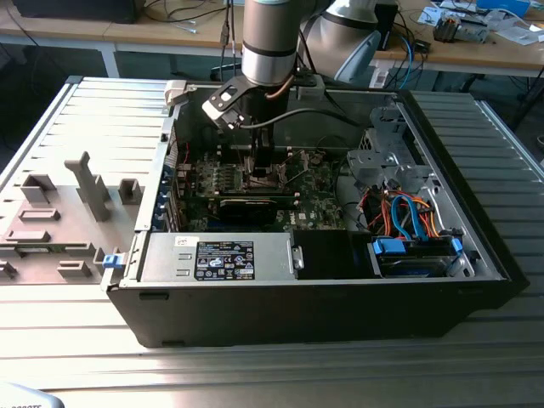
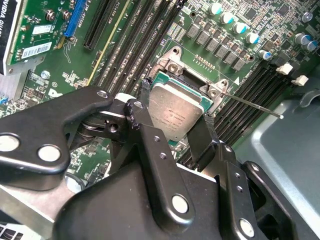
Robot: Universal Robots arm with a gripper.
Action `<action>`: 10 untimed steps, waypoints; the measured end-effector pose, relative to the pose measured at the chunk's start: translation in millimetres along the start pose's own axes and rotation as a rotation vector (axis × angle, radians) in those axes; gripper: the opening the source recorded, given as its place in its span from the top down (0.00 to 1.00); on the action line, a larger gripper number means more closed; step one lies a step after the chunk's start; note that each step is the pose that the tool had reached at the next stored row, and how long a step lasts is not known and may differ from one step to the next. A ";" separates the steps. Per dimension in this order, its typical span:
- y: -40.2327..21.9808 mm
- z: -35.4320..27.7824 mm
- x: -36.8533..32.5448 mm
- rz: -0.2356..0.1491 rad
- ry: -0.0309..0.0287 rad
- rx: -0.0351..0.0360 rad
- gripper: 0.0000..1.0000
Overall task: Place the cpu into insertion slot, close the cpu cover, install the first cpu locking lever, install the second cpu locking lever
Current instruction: 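Place the cpu into insertion slot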
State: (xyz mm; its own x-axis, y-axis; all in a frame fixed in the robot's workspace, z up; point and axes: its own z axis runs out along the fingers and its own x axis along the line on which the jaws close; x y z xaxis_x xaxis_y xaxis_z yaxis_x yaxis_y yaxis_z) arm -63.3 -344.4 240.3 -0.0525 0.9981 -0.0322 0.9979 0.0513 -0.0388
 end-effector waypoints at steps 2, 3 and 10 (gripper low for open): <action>0.0 0.4 0.0 0.000 0.0000 0.0000 0.45; 0.0 0.5 0.0 0.000 0.0000 0.0000 0.45; 0.1 1.8 0.1 0.000 0.0000 0.0000 0.45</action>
State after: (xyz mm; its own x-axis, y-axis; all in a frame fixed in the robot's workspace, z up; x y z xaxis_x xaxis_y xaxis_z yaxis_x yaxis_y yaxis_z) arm -63.3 -344.3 238.5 -0.0525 0.9981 -0.0322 0.9979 0.0512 -0.0389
